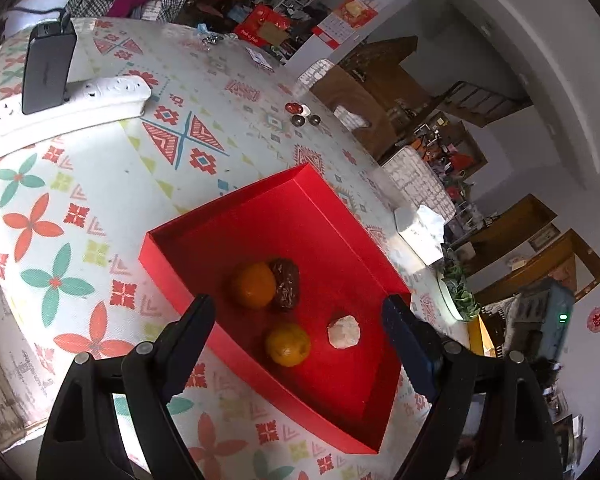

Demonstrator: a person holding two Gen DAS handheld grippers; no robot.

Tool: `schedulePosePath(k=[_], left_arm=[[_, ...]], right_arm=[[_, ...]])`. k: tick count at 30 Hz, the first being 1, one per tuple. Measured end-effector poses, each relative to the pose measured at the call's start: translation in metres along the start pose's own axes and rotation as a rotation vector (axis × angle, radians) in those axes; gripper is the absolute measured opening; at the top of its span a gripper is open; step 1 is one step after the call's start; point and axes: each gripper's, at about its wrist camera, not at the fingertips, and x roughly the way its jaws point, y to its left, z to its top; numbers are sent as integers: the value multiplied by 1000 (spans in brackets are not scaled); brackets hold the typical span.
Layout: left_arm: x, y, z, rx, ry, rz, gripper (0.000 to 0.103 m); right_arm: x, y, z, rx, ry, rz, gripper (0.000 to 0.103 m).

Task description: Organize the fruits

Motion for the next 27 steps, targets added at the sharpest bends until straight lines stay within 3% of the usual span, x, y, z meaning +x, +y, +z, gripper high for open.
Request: schedulePosePath(k=[4, 9, 18, 22, 25, 27], left_arm=[[-4, -9, -3, 31, 0, 24, 85], [-11, -29, -10, 91, -11, 38, 85], [-6, -82, -34, 237, 15, 20, 85], [9, -113, -52, 311, 56, -2, 85], [28, -141, -73, 389, 113, -24, 83], [39, -155, -85, 433, 143, -33, 71]], right_arm=[[-34, -16, 0, 23, -75, -31, 57], [-92, -51, -12, 55, -176, -112, 64], [-196, -177, -55, 260, -280, -352, 67], [-203, -224, -73, 335, -246, -411, 67], [-195, -245, -84, 375, -213, -408, 67], [-188, -254, -89, 387, -201, -369, 67]])
